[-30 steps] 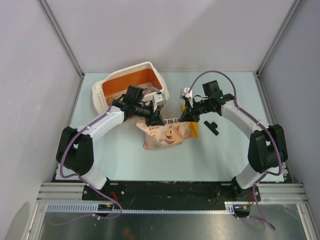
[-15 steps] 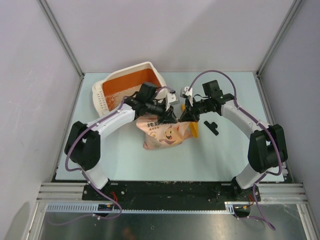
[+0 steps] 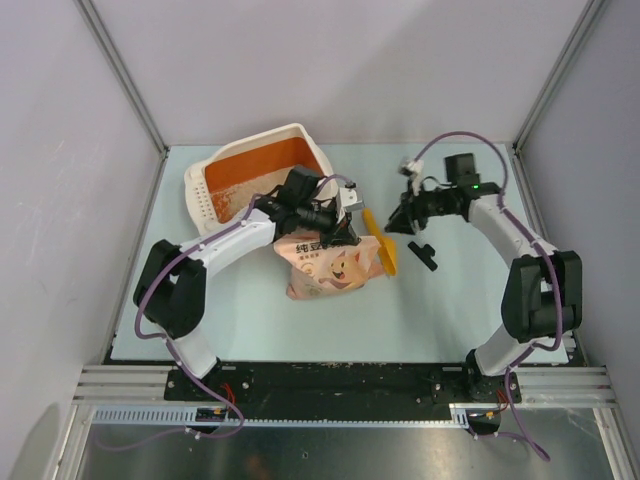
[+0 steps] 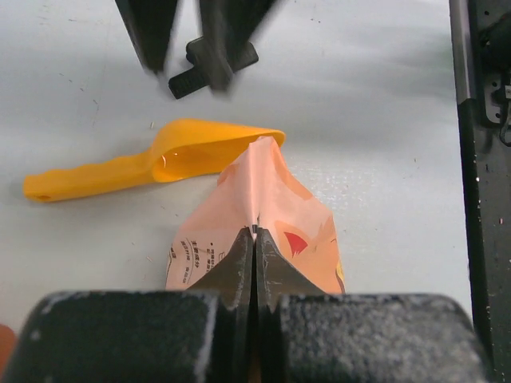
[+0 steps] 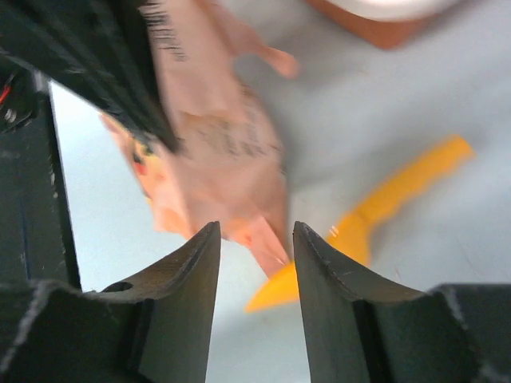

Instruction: Fill the litter box with clean litter

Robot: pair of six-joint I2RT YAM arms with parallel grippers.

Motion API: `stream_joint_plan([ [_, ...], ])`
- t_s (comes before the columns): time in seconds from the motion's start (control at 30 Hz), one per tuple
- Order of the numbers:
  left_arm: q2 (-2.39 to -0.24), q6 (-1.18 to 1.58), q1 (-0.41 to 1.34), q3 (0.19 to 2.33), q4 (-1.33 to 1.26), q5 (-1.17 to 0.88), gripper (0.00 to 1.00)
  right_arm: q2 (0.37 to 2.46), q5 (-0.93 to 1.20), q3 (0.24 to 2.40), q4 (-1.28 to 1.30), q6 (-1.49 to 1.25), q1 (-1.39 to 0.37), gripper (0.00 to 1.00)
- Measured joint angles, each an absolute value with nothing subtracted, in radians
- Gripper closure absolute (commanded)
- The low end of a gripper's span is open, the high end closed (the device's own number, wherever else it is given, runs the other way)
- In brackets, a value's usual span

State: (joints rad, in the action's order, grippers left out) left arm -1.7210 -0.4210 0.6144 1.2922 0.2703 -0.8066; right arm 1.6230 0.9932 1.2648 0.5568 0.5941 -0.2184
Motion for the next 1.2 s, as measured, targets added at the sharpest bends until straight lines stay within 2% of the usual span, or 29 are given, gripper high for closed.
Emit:
stream_joint_plan([
  [0.2,-1.721,-0.408,0.617,1.292,0.271,-0.807,1.0,1.661,0.895,1.274,0.561,0.531,0.006,0.51],
  [0.43,-1.721,-0.399,0.617,1.292,0.271,-0.807,1.0,1.81,0.684,1.277,0.637,0.523,0.021,0.51],
  [0.6,-1.721,-0.395,0.617,1.292,0.271,-0.807,1.0,1.84,0.594,1.276,0.67,0.523,0.041,0.51],
  [1.0,-1.721,-0.392,0.617,1.292,0.27,-0.807,1.0,1.855,0.564,1.27,0.706,0.517,0.065,0.63],
  [1.2,-1.721,-0.391,0.618,1.292,0.271,-0.807,1.0,1.892,0.565,1.263,0.706,0.5,0.07,0.65],
])
